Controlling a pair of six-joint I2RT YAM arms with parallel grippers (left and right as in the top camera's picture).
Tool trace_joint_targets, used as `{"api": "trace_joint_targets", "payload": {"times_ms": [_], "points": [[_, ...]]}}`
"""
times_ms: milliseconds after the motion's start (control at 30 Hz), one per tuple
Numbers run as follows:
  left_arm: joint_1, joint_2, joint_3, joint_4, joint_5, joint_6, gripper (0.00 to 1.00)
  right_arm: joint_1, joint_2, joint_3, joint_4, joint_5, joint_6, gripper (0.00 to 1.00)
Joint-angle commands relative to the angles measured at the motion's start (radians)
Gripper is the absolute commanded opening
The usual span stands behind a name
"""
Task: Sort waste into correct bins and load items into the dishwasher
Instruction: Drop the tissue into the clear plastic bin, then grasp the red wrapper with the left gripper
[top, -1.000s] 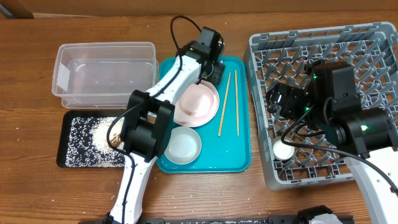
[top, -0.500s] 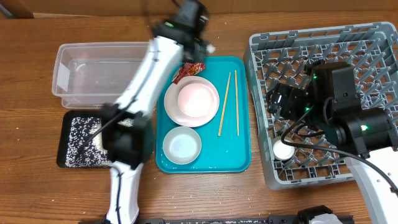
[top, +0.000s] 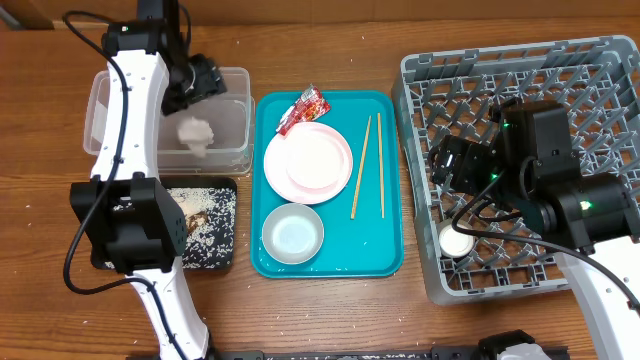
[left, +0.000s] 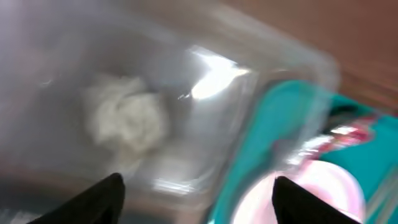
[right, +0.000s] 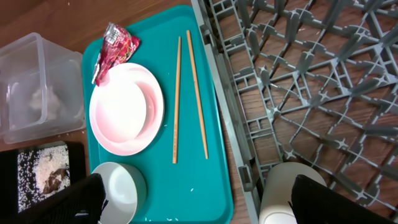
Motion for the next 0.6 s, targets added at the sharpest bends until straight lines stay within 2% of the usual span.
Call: {"api": "trace_joint_targets", "payload": {"times_ms": [0, 67, 133, 200, 333, 433, 567], "points": [[-0.085, -0.012, 0.024, 0.053, 0.168, 0.200, 0.79, 0.005, -0.002, 0.015, 0.002, -0.002, -0.003, 0.98], [-0.134, -0.005, 0.017, 0.076, 0.107, 0.282, 0.79, 0.005, -0.002, 0.015, 0.002, -0.002, -0.003, 0.98], [-0.217, 0.026, 0.006, 0.121, 0.002, 0.414, 0.82, 0.005, -0.002, 0.015, 0.002, -0.002, -0.003, 0.98], [-0.267, 0.060, 0.006, 0.154, -0.071, 0.468, 0.86, 0.005, -0.001, 0.015, 0.002, -0.002, -0.003, 0.98], [-0.324, 0.167, 0.006, 0.240, -0.198, 0.484, 0.88, 0.005, 0.010, 0.015, 0.000, -0.003, -0.003, 0.98], [-0.325, 0.232, 0.006, 0.284, -0.169, 0.484, 0.86, 0.005, 0.027, 0.015, -0.005, -0.003, -0.003, 0.98], [-0.316, 0.284, 0.006, 0.320, -0.164, 0.484, 0.78, 0.005, 0.054, 0.015, -0.010, -0.003, -0.003, 0.97]]}}
